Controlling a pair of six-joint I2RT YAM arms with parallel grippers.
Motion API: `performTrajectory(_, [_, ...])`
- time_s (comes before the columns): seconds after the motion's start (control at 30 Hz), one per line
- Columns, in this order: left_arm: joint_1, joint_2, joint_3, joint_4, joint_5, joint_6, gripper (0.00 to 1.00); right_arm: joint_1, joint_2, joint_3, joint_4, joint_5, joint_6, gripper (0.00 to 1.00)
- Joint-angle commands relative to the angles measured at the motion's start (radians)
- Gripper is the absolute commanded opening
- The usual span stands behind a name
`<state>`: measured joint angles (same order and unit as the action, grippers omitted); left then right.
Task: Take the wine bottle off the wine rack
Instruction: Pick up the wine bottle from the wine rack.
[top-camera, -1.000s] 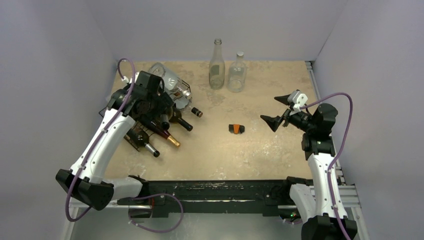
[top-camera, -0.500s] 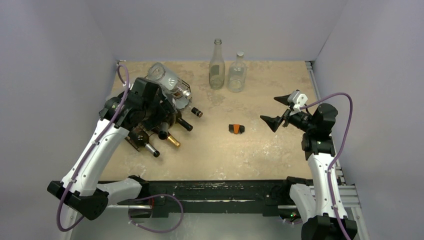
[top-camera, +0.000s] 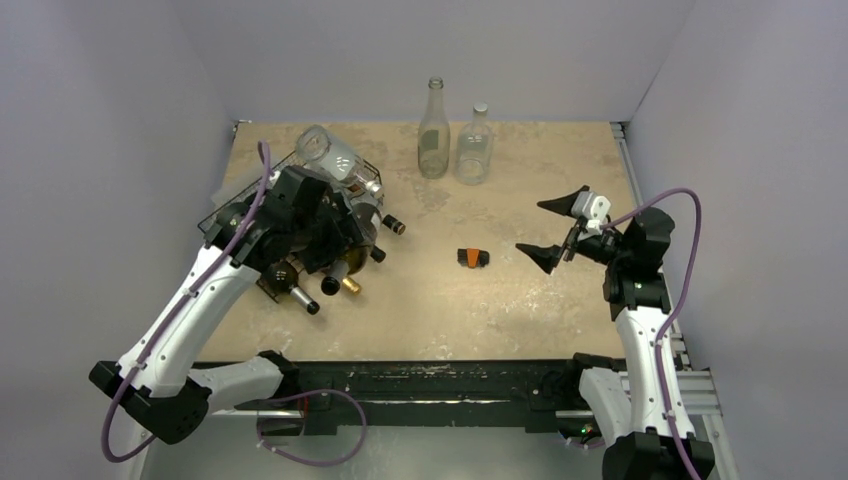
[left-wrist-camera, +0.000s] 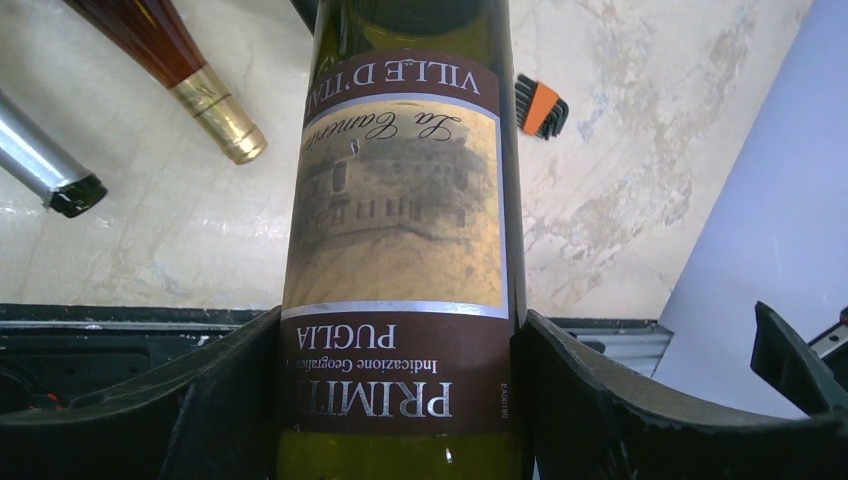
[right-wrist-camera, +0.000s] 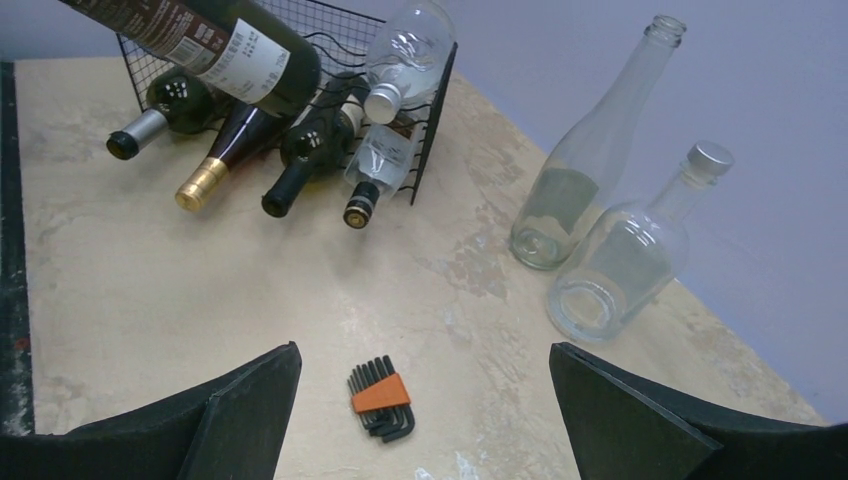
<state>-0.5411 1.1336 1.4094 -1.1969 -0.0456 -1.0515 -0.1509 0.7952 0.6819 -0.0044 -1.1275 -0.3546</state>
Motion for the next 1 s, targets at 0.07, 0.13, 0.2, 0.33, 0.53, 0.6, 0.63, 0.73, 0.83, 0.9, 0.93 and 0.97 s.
performTrajectory(0.07, [-0.077, 0.010, 0.020, 0.141, 0.041, -0.008, 0.00, 0.000, -0.029, -0.007, -0.057, -0.110, -0.087, 0.99])
performTrajectory(0.13, [-0.100, 0.025, 0.027, 0.148, 0.041, -0.012, 0.00, 0.004, -0.028, -0.007, -0.068, -0.123, -0.104, 0.99])
performTrajectory(0.2, [-0.124, 0.045, 0.032, 0.160, 0.041, -0.019, 0.00, 0.011, -0.028, -0.008, -0.087, -0.129, -0.134, 0.99])
performTrajectory(0.33, [-0.176, 0.095, 0.031, 0.197, 0.081, -0.041, 0.00, 0.039, -0.023, -0.017, -0.154, -0.153, -0.254, 0.99])
performTrajectory(0.53, [-0.257, 0.174, 0.040, 0.258, 0.118, -0.064, 0.00, 0.093, -0.023, -0.056, -0.315, -0.210, -0.610, 0.99])
performTrajectory(0.6, [-0.278, 0.199, 0.049, 0.273, 0.131, -0.069, 0.00, 0.129, -0.020, -0.075, -0.327, -0.187, -0.675, 0.99])
performTrajectory(0.63, [-0.291, 0.211, 0.054, 0.278, 0.135, -0.070, 0.00, 0.141, -0.017, -0.082, -0.323, -0.167, -0.690, 0.99])
performTrajectory(0.73, [-0.322, 0.255, 0.076, 0.289, 0.146, -0.073, 0.00, 0.207, -0.003, -0.107, -0.305, -0.110, -0.727, 0.99])
performTrajectory(0.83, [-0.348, 0.298, 0.094, 0.300, 0.162, -0.082, 0.00, 0.252, 0.010, -0.125, -0.272, -0.069, -0.736, 0.99])
performTrajectory(0.9, [-0.366, 0.327, 0.106, 0.319, 0.181, -0.089, 0.00, 0.277, 0.019, -0.135, -0.254, -0.055, -0.736, 0.99])
performTrajectory(0.93, [-0.374, 0.344, 0.113, 0.327, 0.191, -0.092, 0.00, 0.289, 0.023, -0.142, -0.244, -0.047, -0.737, 0.99])
performTrajectory(0.97, [-0.382, 0.358, 0.122, 0.334, 0.199, -0.093, 0.00, 0.301, 0.026, -0.148, -0.234, -0.035, -0.737, 0.99])
